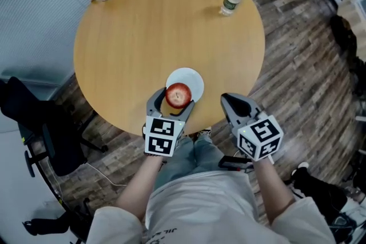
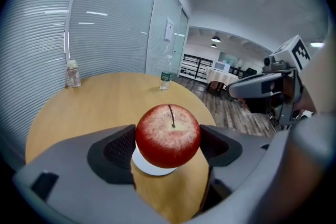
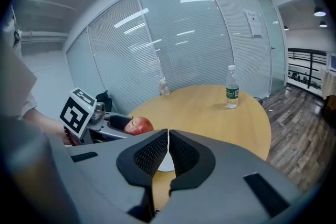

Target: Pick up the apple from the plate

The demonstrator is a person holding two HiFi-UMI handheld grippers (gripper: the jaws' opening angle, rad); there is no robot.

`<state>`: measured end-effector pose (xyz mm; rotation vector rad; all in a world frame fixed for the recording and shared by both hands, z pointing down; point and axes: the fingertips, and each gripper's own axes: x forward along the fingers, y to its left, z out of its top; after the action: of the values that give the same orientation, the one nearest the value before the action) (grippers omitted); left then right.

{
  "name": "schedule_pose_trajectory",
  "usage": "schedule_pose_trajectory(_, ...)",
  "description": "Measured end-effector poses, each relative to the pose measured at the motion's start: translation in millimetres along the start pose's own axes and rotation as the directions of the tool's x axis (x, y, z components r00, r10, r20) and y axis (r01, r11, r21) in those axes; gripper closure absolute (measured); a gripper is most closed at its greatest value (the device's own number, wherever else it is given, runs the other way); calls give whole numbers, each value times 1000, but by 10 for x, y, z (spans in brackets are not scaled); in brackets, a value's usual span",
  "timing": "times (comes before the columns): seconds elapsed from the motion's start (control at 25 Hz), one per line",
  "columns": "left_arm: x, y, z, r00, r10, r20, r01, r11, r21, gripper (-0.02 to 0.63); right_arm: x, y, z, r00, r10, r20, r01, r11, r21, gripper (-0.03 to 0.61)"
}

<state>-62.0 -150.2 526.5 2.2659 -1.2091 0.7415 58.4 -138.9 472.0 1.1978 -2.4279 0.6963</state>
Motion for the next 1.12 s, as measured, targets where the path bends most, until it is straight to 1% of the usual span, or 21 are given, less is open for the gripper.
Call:
schedule_pose_trajectory(0.12, -174, -120, 11, 1000, -13, 18, 13, 1000, 13, 233, -118, 14, 65, 1000, -11, 22, 11, 1000, -11, 548)
schedule_pose_trajectory(0.32, -441, -238, 18, 998, -26, 50, 27, 1000, -15, 232, -256, 45, 104, 999, -20, 46, 20, 1000, -15, 547)
schedule_pose_trajectory(0.6, -726, -349, 79, 995, -30, 96, 32, 999, -19, 232, -384, 129, 171, 997, -16, 70, 18, 999, -28, 548)
schedule_pose_trajectory(0.8, -831, -422, 150, 990, -49, 134, 53, 998, -20, 232, -430, 213, 230, 996, -6, 86, 9, 999, -38, 548)
schedule_pose_trajectory(0.96, -880, -465, 213, 987, -52, 153, 53, 999, -2, 232, -467, 267, 299, 995, 0, 99, 6, 998, -67, 548)
schedule_pose_trajectory(1.12, -892, -470, 268, 986, -52, 160, 52, 999, 0, 232, -466, 297, 386, 994, 15, 111, -7, 997, -73, 548)
